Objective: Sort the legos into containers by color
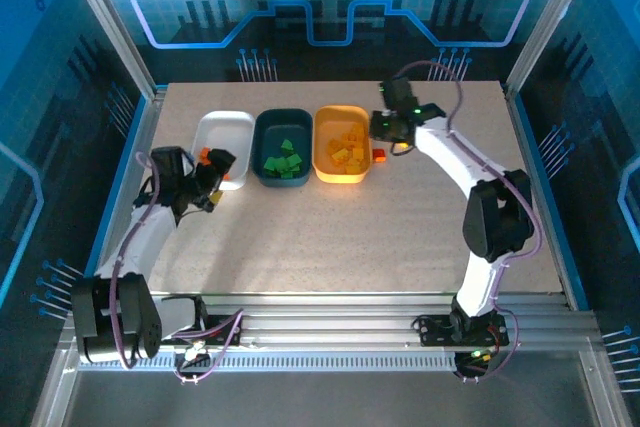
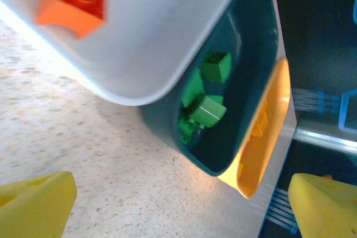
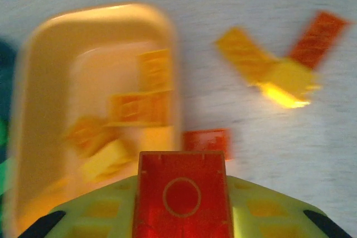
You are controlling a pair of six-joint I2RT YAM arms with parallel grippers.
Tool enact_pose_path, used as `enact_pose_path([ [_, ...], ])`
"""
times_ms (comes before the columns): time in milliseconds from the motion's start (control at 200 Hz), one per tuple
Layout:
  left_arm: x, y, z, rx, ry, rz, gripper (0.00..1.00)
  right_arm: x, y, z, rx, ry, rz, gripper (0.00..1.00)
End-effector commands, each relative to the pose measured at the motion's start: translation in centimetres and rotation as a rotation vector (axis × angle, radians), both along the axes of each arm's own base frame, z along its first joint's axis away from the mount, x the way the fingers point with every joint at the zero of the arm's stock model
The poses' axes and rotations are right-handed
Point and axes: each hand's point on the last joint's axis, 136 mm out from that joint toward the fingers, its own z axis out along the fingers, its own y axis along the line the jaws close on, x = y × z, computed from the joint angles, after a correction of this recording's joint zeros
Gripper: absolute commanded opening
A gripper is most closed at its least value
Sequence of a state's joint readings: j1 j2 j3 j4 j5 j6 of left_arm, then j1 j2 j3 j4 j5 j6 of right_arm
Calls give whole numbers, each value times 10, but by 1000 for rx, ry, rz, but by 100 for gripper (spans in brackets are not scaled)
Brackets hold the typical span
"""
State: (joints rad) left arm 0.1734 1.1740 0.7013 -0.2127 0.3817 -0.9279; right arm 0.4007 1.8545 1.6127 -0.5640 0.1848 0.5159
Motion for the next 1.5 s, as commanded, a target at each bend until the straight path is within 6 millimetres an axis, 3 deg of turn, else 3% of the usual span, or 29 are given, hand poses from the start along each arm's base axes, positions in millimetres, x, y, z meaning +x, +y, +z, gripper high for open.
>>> enact_pose_path([
  [0,-24,17,-9,-62,55,109,99,-3,86,24,40,-83,161,30],
  [120,-46,39,-24,-114,93,230,99,-19,186,21,99,-96,367,30],
  [250,-58,46,-33,-172,105,261,99,-30,262,12,106,-125,521,30],
  [280,-59,46,-34,-173,109,255,99,-32,275,7,111,-122,547,30],
  [300,-60,46,-34,-172,110,251,99,-32,282,15,123,-141,563,30],
  [310,-60,46,-34,-171,111,249,99,-32,285,4,115,-125,569,30],
  [445,-60,46,-30,-175,97,230,99,-33,324,-18,159,-97,672,30],
  [550,-57,42,-29,-192,77,206,99,-42,344,-39,167,-73,749,31],
  [765,-54,35,-25,-218,34,157,99,-48,354,-66,139,-58,774,32],
  [1101,-53,30,-12,-217,-14,118,99,-52,358,-72,103,-71,785,37],
  [1261,-53,28,-12,-226,-17,108,99,-58,358,-81,69,-55,794,61],
  [1386,-53,26,-10,-235,-25,98,99,-55,352,-64,55,-79,776,64],
  [1496,-51,22,1,-230,-58,70,99,-46,332,-26,32,-123,715,59],
])
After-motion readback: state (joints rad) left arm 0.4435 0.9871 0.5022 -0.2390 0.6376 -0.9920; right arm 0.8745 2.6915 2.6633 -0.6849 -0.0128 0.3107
